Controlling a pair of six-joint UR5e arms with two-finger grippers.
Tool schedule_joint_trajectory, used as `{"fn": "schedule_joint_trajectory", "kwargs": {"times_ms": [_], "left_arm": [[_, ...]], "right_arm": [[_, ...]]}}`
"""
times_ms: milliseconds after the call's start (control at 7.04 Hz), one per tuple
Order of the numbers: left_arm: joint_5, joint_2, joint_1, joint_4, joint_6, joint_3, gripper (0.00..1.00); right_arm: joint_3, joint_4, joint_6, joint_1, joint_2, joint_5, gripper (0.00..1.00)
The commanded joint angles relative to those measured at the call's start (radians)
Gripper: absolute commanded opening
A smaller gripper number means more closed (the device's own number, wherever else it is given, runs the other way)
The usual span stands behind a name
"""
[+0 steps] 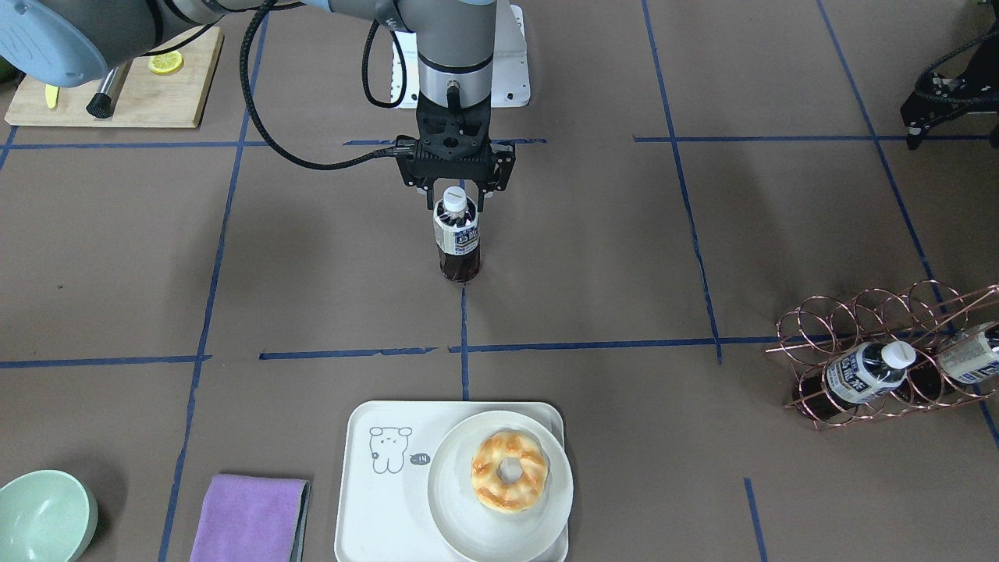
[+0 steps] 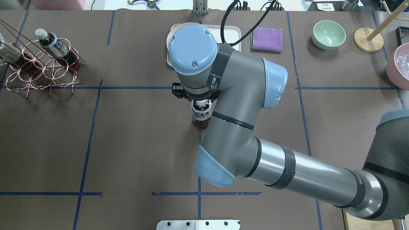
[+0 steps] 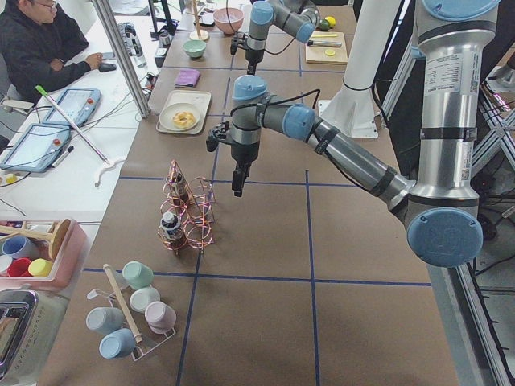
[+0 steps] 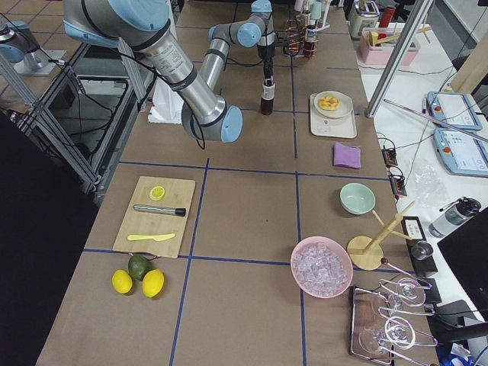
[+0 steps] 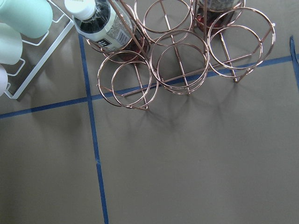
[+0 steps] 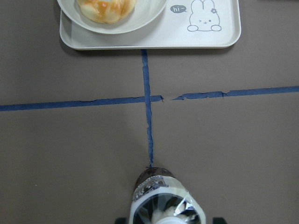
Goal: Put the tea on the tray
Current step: 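Grasp the tea bottle with the right gripper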
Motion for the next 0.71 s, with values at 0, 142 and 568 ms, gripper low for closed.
{"fn": "schedule_joint_trajectory", "kwargs": {"times_ms": [0, 142, 568], "left_arm": [[0.0, 0.0, 0.0, 0.0, -0.001, 0.0, 1.0], [0.0, 0.0, 0.0, 0.0, -0.001, 0.0, 1.0], [0.0, 0.0, 0.0, 0.0, -0.007, 0.0, 1.0]], "right_arm": [[-0.002, 0.0, -0.005, 0.0, 0.0, 0.003, 0.67], [-0.002, 0.0, -0.008, 0.0, -0.002, 0.007, 0.67], [0.004, -0.005, -0.006, 0.001, -0.002, 0.012, 0.38]]}}
